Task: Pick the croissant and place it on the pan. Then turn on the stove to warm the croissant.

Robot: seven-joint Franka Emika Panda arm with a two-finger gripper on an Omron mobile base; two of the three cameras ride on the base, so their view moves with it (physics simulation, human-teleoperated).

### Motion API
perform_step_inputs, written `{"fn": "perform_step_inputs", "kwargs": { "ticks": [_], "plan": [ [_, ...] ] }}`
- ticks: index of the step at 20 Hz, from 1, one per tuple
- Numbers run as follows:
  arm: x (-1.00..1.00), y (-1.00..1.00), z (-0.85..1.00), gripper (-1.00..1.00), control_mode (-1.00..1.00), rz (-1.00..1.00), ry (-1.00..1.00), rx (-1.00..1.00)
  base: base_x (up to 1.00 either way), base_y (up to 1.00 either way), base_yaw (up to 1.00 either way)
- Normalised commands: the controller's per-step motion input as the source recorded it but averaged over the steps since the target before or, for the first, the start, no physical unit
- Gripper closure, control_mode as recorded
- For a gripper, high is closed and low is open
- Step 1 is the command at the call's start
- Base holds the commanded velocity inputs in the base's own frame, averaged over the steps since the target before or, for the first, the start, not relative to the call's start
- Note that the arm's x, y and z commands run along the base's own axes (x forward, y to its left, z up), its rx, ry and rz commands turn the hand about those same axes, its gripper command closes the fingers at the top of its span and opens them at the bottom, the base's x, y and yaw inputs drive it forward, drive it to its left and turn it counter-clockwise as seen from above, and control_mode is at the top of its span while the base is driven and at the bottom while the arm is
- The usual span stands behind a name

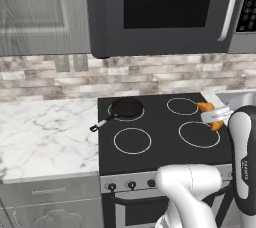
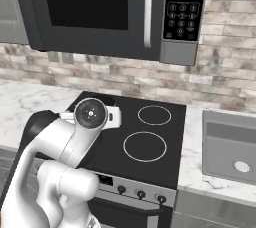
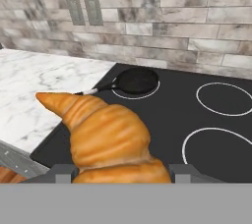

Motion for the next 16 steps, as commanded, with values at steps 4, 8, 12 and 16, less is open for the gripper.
{"fn": "perform_step_inputs", "kwargs": {
  "ticks": [4,8,12,16],
  "plan": [
    [0.0,0.0,0.0,1.0,1.0,0.0,0.0,0.0,0.5,0.0,0.07],
    [0.0,0.0,0.0,1.0,1.0,0.0,0.0,0.0,0.37,-0.09,0.09],
    [0.0,0.0,0.0,1.0,1.0,0.0,0.0,0.0,0.27,-0.26,0.12],
    [0.0,0.0,0.0,1.0,1.0,0.0,0.0,0.0,0.28,-0.18,0.12]
  ]
}}
